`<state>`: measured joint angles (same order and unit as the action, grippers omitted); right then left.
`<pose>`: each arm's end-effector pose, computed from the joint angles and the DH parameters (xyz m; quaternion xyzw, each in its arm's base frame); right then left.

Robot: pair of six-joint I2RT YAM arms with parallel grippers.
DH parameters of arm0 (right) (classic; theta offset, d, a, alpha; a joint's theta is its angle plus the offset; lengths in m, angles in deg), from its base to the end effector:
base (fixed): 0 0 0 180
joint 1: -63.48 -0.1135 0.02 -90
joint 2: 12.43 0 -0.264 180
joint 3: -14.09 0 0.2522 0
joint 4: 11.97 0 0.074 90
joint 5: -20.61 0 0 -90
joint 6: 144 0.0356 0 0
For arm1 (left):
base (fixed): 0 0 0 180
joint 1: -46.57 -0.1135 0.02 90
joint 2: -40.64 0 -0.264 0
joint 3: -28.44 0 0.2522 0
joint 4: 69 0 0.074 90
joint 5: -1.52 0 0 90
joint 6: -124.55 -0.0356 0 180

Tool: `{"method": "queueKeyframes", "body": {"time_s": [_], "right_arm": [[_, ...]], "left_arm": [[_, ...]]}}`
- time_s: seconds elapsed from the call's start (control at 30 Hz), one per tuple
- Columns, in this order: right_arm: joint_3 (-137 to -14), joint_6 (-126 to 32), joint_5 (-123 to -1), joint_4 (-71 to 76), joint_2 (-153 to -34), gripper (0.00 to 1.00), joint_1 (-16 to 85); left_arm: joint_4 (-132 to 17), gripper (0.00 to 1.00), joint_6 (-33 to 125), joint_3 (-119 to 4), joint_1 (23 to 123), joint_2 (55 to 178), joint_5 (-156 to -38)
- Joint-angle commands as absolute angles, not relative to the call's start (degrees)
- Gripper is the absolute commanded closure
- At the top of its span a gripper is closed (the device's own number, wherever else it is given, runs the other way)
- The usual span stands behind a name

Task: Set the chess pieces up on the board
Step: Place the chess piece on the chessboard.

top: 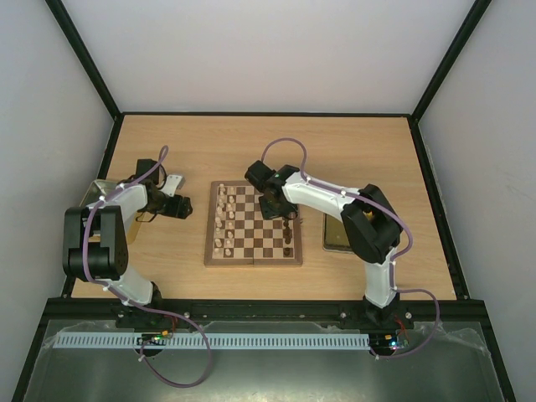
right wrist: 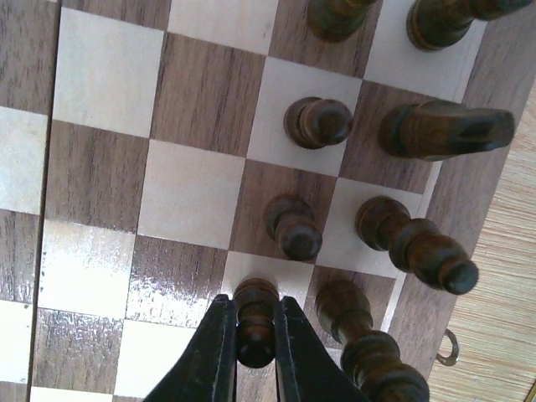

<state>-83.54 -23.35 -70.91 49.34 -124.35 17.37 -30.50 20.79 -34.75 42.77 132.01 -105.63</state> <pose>0.2712 0.2806 0.1900 -0.1318 0.9832 0.0675 0.1064 0.2914 0.0088 0.1591 0.1141 0.9621 -0.1138 0.2198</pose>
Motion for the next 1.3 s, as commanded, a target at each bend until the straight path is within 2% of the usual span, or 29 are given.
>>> {"method": "queueKeyframes", "body": {"time_s": [0.0, 0.13, 0.37, 0.73, 1.07, 1.27], "right_arm": [[-85.7, -22.8, -72.3, 50.7, -125.1, 0.93, 18.1], [-86.0, -22.7, -72.4, 50.8, -125.2, 0.88, 18.3], [-85.5, -22.7, -72.0, 50.8, -124.8, 0.88, 18.3], [-83.3, -22.9, -71.3, 50.2, -123.2, 0.94, 18.3], [-82.5, -23.0, -70.7, 50.0, -122.8, 0.94, 18.2], [-82.8, -23.1, -70.1, 49.9, -122.7, 0.86, 18.2]], "left_arm": [[-30.3, 0.18, 20.0, -34.1, 42.4, 130.9, -106.6], [-30.3, 0.18, 20.0, -34.0, 42.4, 130.9, -106.6], [-30.3, 0.18, 20.0, -34.1, 42.4, 131.0, -106.7], [-30.3, 0.18, 20.1, -34.1, 42.4, 130.9, -106.6], [-30.3, 0.18, 20.1, -34.2, 42.4, 131.2, -106.7], [-30.4, 0.18, 20.1, -34.3, 42.4, 131.3, -106.7]]}}
